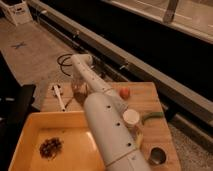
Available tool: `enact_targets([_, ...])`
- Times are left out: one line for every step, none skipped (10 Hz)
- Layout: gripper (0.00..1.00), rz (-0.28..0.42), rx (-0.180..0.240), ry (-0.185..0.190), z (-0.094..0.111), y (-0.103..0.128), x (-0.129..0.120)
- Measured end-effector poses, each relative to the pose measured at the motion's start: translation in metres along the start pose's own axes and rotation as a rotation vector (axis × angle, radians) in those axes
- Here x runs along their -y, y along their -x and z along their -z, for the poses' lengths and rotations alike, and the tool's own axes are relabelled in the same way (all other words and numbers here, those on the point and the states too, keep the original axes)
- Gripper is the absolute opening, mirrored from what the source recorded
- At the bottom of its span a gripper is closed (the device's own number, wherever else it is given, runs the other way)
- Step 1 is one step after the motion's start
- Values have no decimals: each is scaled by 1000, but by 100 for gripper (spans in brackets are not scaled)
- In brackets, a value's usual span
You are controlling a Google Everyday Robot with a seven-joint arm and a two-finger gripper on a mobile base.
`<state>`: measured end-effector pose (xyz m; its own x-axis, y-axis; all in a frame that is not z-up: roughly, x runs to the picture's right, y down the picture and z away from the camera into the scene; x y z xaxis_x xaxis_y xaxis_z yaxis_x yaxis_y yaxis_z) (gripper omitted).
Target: Place fork in table surface
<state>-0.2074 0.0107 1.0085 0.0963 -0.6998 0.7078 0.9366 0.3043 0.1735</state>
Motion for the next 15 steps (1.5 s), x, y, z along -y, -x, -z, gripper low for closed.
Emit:
enact_targets([6, 10, -20, -15, 5, 0, 8])
enact_targets([6, 13, -38, -23, 12, 1, 12])
enact_targets([6, 16, -60, -33, 23, 2, 16])
enact_targets([6, 30, -104, -49, 50, 7, 29])
enact_targets([6, 40, -131, -54, 65, 11, 37])
enact_targets([6, 46, -157, -62, 79, 15, 45])
enact_targets([6, 51, -201, -77, 98, 22, 51])
enact_targets([6, 50, -237, -99, 112, 29, 52])
enact_targets([6, 42, -281, -112, 128, 36, 49])
enact_targets([6, 30, -312, -115, 142, 40, 43])
enact_targets([6, 7, -341, -115, 155, 44, 31])
enact_targets([6, -23, -363, -111, 164, 48, 15])
enact_targets([6, -59, -384, -100, 169, 50, -2])
enact_targets([6, -103, -403, -85, 173, 54, -18])
enact_targets([6, -137, -409, -75, 173, 56, -27])
